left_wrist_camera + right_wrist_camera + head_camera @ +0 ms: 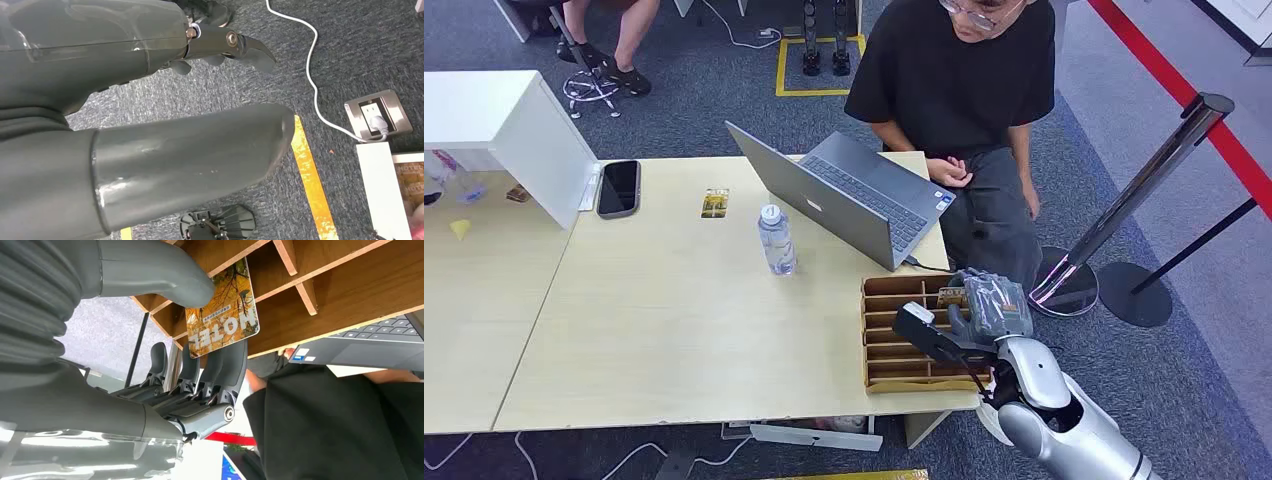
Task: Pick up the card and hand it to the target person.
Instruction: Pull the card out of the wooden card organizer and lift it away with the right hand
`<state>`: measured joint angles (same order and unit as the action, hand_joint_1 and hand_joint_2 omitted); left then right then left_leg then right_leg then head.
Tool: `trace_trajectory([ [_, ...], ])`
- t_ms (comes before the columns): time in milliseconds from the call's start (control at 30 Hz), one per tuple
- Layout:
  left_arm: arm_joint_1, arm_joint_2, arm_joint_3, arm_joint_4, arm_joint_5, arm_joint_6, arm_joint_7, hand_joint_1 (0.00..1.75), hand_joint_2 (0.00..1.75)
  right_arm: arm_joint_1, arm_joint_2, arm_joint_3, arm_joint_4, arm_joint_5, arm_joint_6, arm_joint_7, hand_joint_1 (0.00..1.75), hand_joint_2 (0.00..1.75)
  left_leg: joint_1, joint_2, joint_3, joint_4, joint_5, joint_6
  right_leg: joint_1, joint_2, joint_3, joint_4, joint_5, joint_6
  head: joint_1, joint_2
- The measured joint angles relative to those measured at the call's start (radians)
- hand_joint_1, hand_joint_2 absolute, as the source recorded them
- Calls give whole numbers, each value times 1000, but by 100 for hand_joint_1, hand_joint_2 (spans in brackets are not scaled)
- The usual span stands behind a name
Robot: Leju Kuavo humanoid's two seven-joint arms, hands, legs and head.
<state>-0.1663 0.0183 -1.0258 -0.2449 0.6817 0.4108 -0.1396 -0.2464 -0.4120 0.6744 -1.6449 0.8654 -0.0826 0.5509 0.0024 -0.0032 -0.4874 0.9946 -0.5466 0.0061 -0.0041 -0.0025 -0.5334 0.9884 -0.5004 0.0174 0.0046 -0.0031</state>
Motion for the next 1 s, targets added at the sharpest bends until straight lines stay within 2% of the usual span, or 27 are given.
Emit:
trace_trajectory([
  [367,-3,0,0,0,-2,0,0,0,0,-1,0,2,0,1,8,2,94,175,0,0,0,0,0,0,0,0,0,0,0,0,0,0],
  [567,-3,0,0,0,-2,0,3,0,0,-1,0,2,0,6,12,8,108,175,0,0,0,0,0,0,0,0,0,0,0,0,0,0],
  [767,-3,0,0,0,-3,0,4,0,0,-4,0,3,0,10,15,12,137,175,0,0,0,0,0,0,0,0,0,0,0,0,0,0],
  [1000,-3,0,0,0,-4,0,6,0,0,-6,0,3,0,12,18,13,151,175,0,0,0,0,0,0,0,0,0,0,0,0,0,0],
])
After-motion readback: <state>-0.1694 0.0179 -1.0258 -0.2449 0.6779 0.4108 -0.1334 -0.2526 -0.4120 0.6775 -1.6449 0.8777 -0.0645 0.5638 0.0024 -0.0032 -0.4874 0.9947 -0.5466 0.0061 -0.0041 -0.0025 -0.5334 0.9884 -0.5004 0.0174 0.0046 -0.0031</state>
